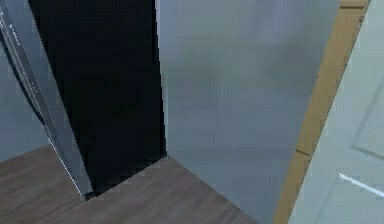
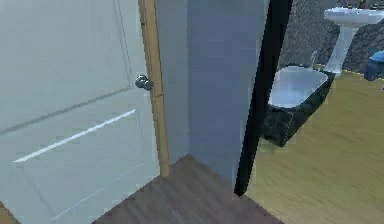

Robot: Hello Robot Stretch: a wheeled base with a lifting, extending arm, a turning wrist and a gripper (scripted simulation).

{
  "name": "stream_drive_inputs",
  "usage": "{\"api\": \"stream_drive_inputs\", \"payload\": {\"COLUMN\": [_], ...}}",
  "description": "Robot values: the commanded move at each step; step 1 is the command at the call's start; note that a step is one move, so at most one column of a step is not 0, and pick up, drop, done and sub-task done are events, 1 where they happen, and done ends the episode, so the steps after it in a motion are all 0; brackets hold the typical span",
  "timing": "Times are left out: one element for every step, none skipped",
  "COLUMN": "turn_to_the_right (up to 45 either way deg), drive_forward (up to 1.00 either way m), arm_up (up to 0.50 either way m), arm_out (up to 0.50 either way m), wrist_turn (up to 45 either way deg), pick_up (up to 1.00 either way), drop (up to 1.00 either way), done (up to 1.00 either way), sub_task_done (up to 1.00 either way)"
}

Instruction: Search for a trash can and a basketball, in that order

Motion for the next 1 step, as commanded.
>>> {"api": "stream_drive_inputs", "payload": {"turn_to_the_right": [-45.0], "drive_forward": [0.0], "arm_up": [0.0], "arm_out": [0.0], "wrist_turn": [0.0], "pick_up": [0.0], "drop": [0.0], "done": [0.0], "sub_task_done": [0.0]}}
